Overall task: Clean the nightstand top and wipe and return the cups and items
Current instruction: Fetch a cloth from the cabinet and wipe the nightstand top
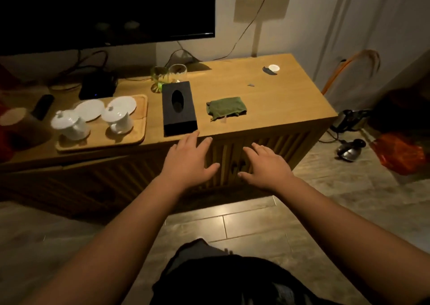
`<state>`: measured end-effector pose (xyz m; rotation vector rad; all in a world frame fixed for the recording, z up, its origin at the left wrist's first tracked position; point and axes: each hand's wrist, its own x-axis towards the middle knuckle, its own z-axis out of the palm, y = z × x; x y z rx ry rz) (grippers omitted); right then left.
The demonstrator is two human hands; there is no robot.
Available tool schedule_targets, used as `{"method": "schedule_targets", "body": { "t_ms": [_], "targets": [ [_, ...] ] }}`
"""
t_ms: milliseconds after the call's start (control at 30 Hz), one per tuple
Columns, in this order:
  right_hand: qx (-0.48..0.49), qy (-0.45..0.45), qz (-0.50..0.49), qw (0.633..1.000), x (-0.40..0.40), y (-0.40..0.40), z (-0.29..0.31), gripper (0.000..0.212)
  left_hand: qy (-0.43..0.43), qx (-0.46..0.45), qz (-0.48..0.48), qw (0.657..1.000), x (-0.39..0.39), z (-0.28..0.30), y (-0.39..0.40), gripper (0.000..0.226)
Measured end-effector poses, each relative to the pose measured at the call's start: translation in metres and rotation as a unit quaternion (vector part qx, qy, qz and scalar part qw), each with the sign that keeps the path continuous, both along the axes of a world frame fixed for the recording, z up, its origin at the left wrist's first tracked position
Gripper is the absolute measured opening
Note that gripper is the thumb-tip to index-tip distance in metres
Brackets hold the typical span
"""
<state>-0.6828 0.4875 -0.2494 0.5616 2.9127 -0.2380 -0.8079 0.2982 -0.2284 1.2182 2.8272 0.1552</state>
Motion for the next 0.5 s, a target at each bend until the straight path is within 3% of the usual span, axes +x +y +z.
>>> {"method": "schedule_targets", "body": {
  "t_ms": [267, 500],
  "targets": [
    [-0.016, -0.03, -0.008, 0.999, -0.131, 0.08, -0.001, 0.078, -0.039, -0.046, -0.039, 0.997, -0.145, -0.01, 0.099, 0.077],
    [-0.039, -0.065, 0.045, 0.996, -0.237, 0.168, -0.048, 0.069, -0.083, -0.075, -0.019, 0.994, -0.223, -0.061, 0.188, 0.069]
  ]
}}
